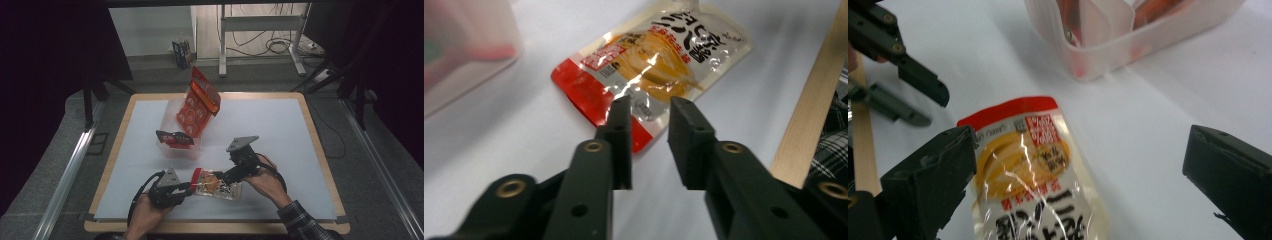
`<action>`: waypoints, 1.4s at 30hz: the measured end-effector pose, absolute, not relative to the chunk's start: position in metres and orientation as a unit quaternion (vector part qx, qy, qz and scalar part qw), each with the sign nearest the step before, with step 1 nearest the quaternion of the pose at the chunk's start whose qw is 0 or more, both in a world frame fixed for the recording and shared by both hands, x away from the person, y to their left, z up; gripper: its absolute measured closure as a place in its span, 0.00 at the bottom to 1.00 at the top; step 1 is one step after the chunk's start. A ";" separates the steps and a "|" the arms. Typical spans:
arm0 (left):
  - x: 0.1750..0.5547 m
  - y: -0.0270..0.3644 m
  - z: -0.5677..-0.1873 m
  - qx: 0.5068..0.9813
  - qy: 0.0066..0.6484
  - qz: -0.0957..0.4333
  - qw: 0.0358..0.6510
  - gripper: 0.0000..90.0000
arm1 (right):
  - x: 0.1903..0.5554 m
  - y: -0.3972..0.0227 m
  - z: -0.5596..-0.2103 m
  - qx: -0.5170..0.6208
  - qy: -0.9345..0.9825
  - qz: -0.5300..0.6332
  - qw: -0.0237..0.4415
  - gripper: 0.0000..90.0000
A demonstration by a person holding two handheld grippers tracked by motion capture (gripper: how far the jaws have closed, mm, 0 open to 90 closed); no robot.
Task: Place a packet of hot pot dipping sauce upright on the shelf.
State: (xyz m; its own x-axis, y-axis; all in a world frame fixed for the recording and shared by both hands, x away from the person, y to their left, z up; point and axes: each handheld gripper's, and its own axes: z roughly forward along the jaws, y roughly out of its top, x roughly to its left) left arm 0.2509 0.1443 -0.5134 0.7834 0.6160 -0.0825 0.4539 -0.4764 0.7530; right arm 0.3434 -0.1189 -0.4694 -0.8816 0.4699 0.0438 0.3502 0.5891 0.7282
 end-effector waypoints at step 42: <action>0.294 0.118 -0.536 0.867 0.316 0.108 0.369 1.00 | 0.308 -0.188 -0.491 0.288 0.886 0.356 0.070 0.02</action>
